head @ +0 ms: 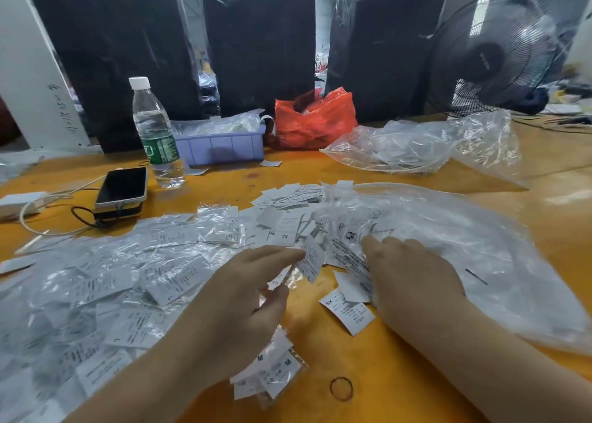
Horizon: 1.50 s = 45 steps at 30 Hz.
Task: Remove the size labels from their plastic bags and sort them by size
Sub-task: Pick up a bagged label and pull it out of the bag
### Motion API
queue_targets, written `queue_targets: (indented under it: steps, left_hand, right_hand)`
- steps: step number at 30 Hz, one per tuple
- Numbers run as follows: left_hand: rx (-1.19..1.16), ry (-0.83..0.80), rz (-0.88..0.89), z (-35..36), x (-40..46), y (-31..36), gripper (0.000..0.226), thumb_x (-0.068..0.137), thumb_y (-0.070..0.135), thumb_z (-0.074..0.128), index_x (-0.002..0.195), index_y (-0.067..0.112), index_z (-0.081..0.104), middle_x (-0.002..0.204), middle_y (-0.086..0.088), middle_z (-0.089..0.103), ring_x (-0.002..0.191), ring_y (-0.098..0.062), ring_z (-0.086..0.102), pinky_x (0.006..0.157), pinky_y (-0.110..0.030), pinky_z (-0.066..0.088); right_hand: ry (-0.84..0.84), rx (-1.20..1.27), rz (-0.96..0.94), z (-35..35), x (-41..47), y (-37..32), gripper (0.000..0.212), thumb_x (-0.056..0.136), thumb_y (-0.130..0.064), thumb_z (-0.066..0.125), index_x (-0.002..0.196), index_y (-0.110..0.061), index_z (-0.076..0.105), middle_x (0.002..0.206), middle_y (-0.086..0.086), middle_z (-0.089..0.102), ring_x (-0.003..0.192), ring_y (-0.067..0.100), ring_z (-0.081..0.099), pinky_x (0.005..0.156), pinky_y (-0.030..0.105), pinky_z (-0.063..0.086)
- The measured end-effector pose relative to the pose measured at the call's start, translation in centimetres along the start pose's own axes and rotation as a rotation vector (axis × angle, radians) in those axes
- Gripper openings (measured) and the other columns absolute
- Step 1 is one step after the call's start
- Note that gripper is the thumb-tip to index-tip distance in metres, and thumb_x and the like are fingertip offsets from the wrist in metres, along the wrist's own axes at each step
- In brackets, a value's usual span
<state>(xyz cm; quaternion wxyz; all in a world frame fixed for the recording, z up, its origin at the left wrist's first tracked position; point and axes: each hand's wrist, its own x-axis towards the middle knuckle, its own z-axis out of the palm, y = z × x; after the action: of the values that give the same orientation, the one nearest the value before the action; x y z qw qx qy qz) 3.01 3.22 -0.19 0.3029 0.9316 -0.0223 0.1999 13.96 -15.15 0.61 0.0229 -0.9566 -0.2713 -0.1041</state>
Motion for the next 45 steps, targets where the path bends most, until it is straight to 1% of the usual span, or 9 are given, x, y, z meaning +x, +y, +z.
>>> queue_targets:
  steps: [6,12,14,16,20,24,29,34,45]
  left_hand:
    - [-0.006,0.005,-0.015,-0.1,0.0,-0.2,0.046,0.092,0.022,0.060,0.122,0.056,0.052,0.121,0.044,0.046,0.105,0.016,0.050,0.079,0.002,0.037]
    - [-0.098,0.097,-0.053,-0.7,0.2,0.6,0.031,0.086,0.035,0.059,0.107,0.058,0.055,0.117,0.043,0.048,0.103,0.013,0.053,0.077,-0.003,0.042]
    - [-0.223,0.184,-0.129,-1.2,0.3,0.6,0.024,0.082,0.045,0.056,0.103,0.055,0.061,0.108,0.040,0.057,0.097,0.012,0.058,0.070,-0.003,0.044]
    - [-0.319,0.271,-0.193,-1.7,0.4,0.2,0.022,0.080,0.050,0.054,0.099,0.053,0.065,0.102,0.038,0.062,0.093,0.010,0.062,0.067,-0.007,0.047]
    - [-0.466,0.396,-0.266,-2.9,0.4,-0.7,0.030,0.079,0.053,0.054,0.102,0.045,0.070,0.100,0.028,0.068,0.091,0.003,0.065,0.075,-0.027,0.053]
    - [-0.527,0.361,-0.235,-3.6,0.2,-0.9,0.031,0.079,0.055,0.055,0.105,0.045,0.070,0.102,0.027,0.069,0.094,0.004,0.065,0.075,-0.024,0.053]
    - [-0.564,0.208,-0.178,-2.9,0.1,-0.6,0.032,0.079,0.031,0.069,0.111,0.033,0.067,0.091,0.009,0.074,0.079,-0.011,0.072,0.070,-0.020,0.055]
    - [-0.547,0.322,-0.186,-2.7,0.2,-0.5,0.031,0.080,0.014,0.071,0.104,0.034,0.069,0.080,0.005,0.075,0.073,-0.013,0.072,0.072,-0.027,0.059]
    - [-0.523,0.394,-0.199,-3.0,0.4,-0.1,0.041,0.084,-0.002,0.070,0.097,0.037,0.069,0.086,0.012,0.074,0.076,-0.006,0.071,0.069,-0.016,0.055]
  right_hand:
    - [0.092,-0.028,-0.008,-0.9,-0.1,0.1,0.036,0.085,-0.016,0.055,0.117,-0.026,0.042,0.081,-0.007,0.039,0.077,0.019,0.042,0.059,0.029,0.036]
    - [0.462,0.394,-0.252,-1.8,-0.4,-0.7,0.027,0.083,-0.001,0.070,0.105,-0.015,0.070,0.081,0.000,0.072,0.066,0.021,0.069,0.052,0.031,0.056]
    - [0.384,0.746,-0.303,-2.7,0.1,-1.8,0.025,0.087,-0.006,0.069,0.103,-0.025,0.070,0.076,-0.014,0.070,0.061,0.006,0.066,0.050,0.020,0.053]
    - [0.176,1.024,-0.329,-3.3,1.1,-2.9,0.025,0.091,-0.008,0.063,0.098,-0.031,0.067,0.075,-0.015,0.070,0.057,0.007,0.065,0.053,0.028,0.056]
    - [-0.017,1.162,-0.451,-4.1,3.6,-5.4,0.023,0.095,-0.005,0.056,0.100,-0.027,0.063,0.072,-0.005,0.071,0.055,0.010,0.063,0.055,0.028,0.055]
    - [-0.160,1.439,-0.449,-3.2,4.7,-7.5,0.022,0.096,-0.008,0.057,0.110,-0.026,0.059,0.066,0.010,0.068,0.052,0.022,0.060,0.052,0.025,0.050]
    - [-0.175,1.489,-0.399,-0.5,3.5,-7.4,0.031,0.084,-0.032,0.057,0.112,-0.046,0.058,0.067,0.011,0.069,0.070,0.043,0.063,0.072,0.063,0.050]
    - [-0.088,1.449,-0.354,-0.2,3.3,-7.4,0.045,0.082,-0.031,0.061,0.122,-0.047,0.047,0.066,0.005,0.069,0.048,0.017,0.060,0.052,0.026,0.050]
    - [-0.071,1.577,-0.326,-0.8,3.0,-6.9,0.070,0.070,-0.027,0.080,0.126,-0.047,0.042,0.068,0.011,0.068,0.053,0.020,0.064,0.057,0.030,0.054]
